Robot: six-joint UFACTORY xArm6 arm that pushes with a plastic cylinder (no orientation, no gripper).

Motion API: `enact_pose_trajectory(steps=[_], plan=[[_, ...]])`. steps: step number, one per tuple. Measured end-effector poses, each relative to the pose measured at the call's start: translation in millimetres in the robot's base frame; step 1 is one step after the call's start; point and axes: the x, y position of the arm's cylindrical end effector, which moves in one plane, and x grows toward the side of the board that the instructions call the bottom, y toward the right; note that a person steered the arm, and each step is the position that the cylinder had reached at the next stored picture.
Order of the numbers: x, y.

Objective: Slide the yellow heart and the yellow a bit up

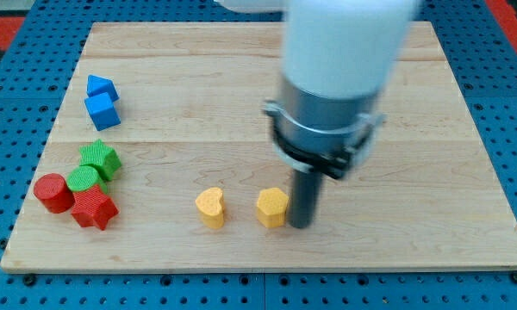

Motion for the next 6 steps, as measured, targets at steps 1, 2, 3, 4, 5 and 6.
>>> enact_pose_trajectory(steps=[1, 2, 3, 4, 5, 6], plan=[[-15, -33], [15, -24], [54, -50], [63, -93], [25, -90], [-5, -80]])
